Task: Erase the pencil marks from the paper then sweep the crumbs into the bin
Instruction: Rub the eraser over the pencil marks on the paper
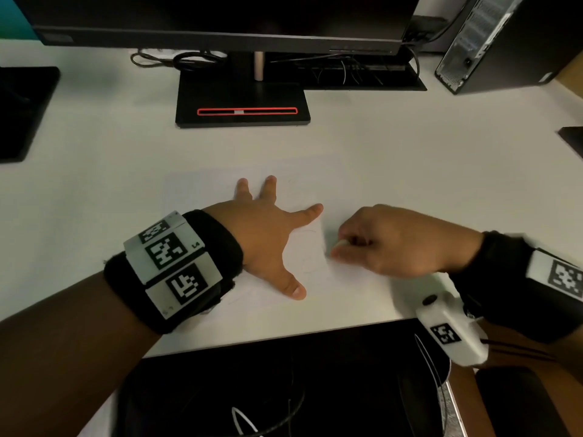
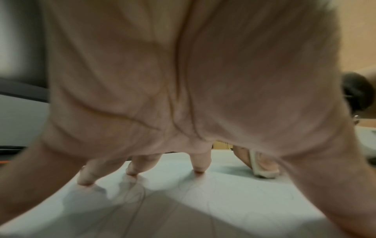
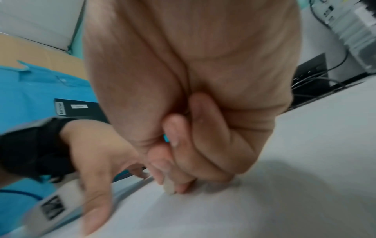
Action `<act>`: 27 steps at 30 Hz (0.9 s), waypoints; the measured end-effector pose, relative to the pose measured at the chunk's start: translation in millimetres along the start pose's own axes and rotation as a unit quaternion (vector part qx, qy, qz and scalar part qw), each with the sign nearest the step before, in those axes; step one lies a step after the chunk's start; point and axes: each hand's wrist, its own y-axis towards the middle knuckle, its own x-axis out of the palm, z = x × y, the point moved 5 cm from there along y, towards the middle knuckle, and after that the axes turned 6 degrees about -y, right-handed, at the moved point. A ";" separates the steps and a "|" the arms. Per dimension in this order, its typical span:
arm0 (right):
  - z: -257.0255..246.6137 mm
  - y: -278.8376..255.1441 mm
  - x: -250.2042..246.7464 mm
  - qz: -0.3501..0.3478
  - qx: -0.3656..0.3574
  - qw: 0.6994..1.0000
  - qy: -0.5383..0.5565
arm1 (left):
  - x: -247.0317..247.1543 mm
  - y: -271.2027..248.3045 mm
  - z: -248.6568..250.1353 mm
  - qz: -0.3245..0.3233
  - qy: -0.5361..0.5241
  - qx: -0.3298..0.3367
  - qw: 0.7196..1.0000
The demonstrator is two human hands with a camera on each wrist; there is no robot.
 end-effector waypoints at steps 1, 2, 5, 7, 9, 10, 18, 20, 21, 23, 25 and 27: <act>-6.0 -1.9 4.5 -0.011 -0.015 1.000 -0.008 | 0.3 0.0 -0.3 -0.001 -0.001 -0.001 1.000; -12.8 -4.6 9.3 -0.024 -0.029 0.999 -0.012 | 0.8 -0.1 -0.2 -0.002 -0.002 -0.001 1.000; -11.9 -4.9 8.0 -0.038 -0.030 0.999 -0.003 | 1.0 1.3 -0.1 -0.001 0.000 0.001 1.000; 2.5 -0.6 -3.2 -0.007 0.004 1.000 0.002 | 1.0 0.8 -0.4 -0.002 -0.001 0.001 1.000; 3.1 0.2 -3.7 0.011 0.006 1.000 -0.005 | 0.9 0.4 -0.7 -0.001 -0.003 0.000 1.000; -3.5 -1.2 1.4 0.002 -0.010 1.000 -0.011 | 0.8 0.5 -0.5 -0.001 -0.003 0.000 1.000; -0.4 4.7 -4.5 0.007 0.004 1.000 -0.012 | 1.9 1.5 -1.3 0.000 -0.006 0.002 1.000; -16.4 0.1 5.0 -0.013 -0.032 0.999 -0.026 | 1.9 1.8 -1.6 -0.002 -0.008 0.001 1.000; -22.9 -2.0 9.3 -0.028 -0.044 0.998 -0.023 | 1.8 2.4 -1.5 -0.002 -0.008 0.002 1.000; -19.4 -0.7 8.2 -0.037 -0.035 0.999 -0.010 | 2.9 3.2 -1.8 -0.001 -0.008 0.005 1.000; -3.6 5.1 -1.7 -0.010 0.000 1.000 0.004 | 3.5 3.4 -2.6 0.001 -0.007 0.005 1.000; 0.5 6.9 -3.8 0.006 0.006 1.000 0.009 | 3.5 2.6 -2.6 0.001 -0.009 0.005 1.000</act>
